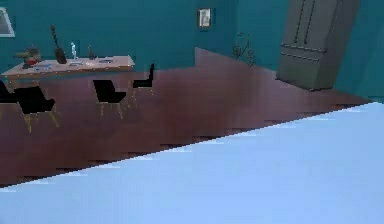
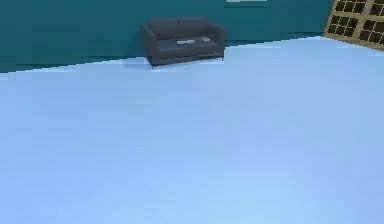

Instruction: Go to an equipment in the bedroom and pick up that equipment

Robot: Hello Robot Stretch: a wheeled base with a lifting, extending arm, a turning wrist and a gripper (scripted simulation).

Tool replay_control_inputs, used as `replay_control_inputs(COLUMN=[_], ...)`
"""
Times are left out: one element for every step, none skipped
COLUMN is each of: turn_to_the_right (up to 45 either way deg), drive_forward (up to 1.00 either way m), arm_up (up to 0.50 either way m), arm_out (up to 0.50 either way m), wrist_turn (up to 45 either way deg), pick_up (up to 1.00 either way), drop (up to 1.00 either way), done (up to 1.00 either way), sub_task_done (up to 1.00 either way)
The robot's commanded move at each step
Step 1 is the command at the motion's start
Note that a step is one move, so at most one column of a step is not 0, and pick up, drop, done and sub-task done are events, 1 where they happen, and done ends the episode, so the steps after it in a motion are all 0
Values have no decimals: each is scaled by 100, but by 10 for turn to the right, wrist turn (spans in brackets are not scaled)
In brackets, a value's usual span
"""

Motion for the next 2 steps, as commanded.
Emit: replay_control_inputs(turn_to_the_right=[0, 0], drive_forward=[100, 100], arm_up=[0, 0], arm_out=[0, 0], wrist_turn=[0, 0], pick_up=[0, 0], drop=[0, 0], done=[0, 0], sub_task_done=[0, 0])
